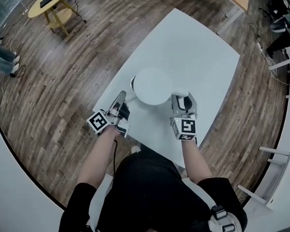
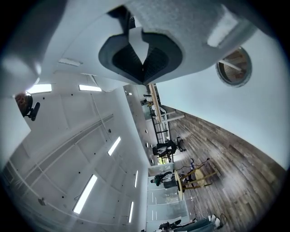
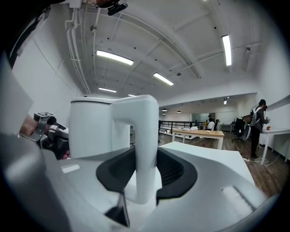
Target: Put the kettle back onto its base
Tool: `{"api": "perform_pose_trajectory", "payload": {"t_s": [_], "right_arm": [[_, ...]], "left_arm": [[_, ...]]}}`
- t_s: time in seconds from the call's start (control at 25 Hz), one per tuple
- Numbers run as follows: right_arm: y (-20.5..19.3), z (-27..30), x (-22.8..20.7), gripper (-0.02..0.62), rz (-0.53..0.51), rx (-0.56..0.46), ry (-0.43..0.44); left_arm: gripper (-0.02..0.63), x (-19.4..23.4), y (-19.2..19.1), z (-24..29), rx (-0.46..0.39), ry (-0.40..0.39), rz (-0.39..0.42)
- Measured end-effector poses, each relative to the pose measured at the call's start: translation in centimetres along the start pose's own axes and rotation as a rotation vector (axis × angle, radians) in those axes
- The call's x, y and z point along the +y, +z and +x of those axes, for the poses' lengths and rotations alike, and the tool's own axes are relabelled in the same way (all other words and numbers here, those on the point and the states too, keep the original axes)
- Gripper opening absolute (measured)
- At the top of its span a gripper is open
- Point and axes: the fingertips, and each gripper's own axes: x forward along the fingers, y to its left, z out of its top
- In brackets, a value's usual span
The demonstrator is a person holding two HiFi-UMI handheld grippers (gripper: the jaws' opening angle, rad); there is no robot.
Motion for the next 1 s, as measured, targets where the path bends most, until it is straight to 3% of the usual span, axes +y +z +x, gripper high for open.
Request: {"api": "perform_pose_trajectory", "payload": {"t_s": [0.28, 0.56, 0.68, 0.92, 1.0], "right_arm": [[1.7, -4.6, 1.5, 0.123, -0.007, -0.042, -0.029], [4.1, -9.6, 3.8, 0.123, 0.003, -0.109, -0.03], [5.1, -11.5, 4.0, 0.094, 0.024, -0.154, -0.036], [6.8, -14.5, 4.0, 0.057, 0.031, -0.186, -0.011], [7.3, -15.7, 4.0, 0.037, 0.03, -0.191, 0.01]], "left_arm": [[-0.003, -3.1, -0.4, -3.5, 0.007, -0.066, 0.017], [-0.003, -5.8, -2.8, -6.8, 0.028, -0.123, -0.015], [-0.003, -6.5, -3.9, -7.8, 0.041, -0.137, -0.005], [-0.003, -8.4, -6.1, -8.5, 0.099, -0.128, 0.117], [-0.003, -8.6, -6.8, -8.8, 0.109, -0.094, 0.196]]}}
